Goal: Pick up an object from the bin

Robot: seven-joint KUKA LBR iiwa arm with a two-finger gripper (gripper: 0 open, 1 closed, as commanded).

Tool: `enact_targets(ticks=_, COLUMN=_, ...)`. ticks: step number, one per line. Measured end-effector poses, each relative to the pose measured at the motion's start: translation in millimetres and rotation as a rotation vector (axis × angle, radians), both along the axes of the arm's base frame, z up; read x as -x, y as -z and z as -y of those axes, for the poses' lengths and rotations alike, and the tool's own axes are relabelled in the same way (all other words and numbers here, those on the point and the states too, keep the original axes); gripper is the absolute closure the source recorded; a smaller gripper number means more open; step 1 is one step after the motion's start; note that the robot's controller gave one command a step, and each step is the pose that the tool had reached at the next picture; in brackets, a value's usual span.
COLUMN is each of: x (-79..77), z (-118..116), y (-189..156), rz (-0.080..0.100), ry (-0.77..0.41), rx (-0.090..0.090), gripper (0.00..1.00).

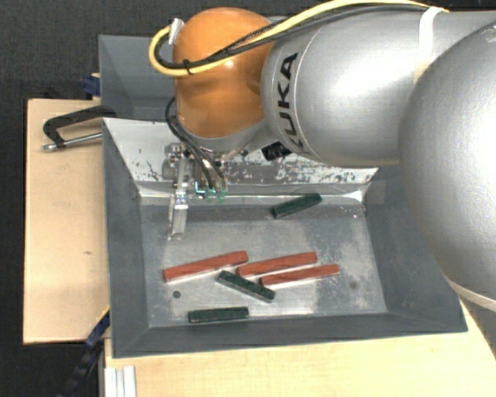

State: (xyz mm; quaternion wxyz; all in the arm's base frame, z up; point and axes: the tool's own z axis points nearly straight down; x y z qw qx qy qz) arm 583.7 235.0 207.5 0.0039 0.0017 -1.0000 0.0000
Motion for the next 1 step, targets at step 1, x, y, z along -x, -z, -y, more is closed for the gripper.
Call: enact_targets(ticks=1, x=-2.0, z=1.3, y=-5.3, rz=0.009, ry=0.003, rx=-0.002, gripper=0.00)
